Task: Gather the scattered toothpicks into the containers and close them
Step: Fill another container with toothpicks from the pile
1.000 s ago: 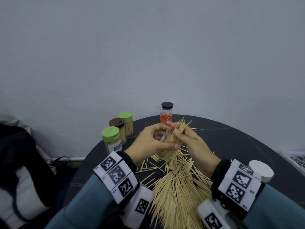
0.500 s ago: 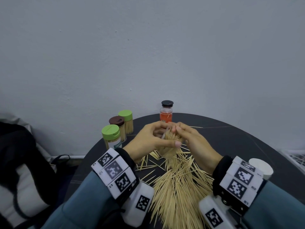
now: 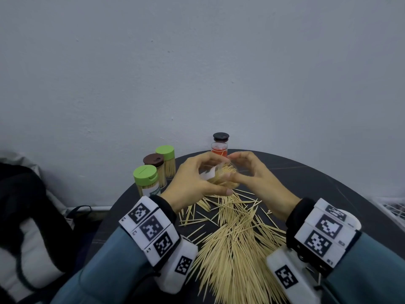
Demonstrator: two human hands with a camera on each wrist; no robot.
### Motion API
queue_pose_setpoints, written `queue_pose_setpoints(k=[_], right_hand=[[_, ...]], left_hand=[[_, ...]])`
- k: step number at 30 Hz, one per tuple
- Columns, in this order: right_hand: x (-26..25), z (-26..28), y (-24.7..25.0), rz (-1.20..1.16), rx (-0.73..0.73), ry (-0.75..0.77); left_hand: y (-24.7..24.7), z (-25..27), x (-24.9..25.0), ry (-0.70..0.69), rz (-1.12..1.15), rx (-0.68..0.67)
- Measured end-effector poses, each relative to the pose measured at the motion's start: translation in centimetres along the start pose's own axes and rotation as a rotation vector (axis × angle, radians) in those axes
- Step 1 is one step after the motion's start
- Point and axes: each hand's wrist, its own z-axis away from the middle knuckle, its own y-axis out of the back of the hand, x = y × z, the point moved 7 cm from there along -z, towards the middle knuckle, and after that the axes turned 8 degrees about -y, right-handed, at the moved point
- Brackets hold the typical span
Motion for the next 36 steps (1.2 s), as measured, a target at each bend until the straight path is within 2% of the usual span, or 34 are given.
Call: queue_pose_setpoints(k=[7,14,20,23,26,30,33,36], right_hand=[[0.0,-0.1,0.1,0.020,0.012,0.009],[-0.6,-0.3,0.7,-0.004,0.020,0.082],[-1.3,0.2,0.2,0.339,-0.005,0.222],[-1.7,0.2,0.3,0.521,0.050,0.258],[-1.9,0.1,0.9,0.510,0.101,0.243],[-2.2,0.2,0.9,0.457,0.073,0.276],[-2.1,-0.1,1.7,0.397,0.133,0.231],[-1.0,-0.3,2.6,0.464,0.130,0.008]], left_hand=[[-1.2,0.1,0.2,-0.024,-0.064,-0.090],[-0.4,0.0,-0.3,0.009,-0.070,-0.043],[0.1,-0.1,-0.5,0.026,-0.059,0.002],[0.2,-0.1,-0.7,0.033,-0.069,-0.001],[0.3,-0.1,-0.7,0.046,-0.072,-0.006],[0.1,0.0,-0.7,0.069,-0.067,-0.023],[0.2,0.1,-0.6,0.084,-0.065,-0.017],[0.6,0.2,-0.9,0.127,-0.050,0.014]])
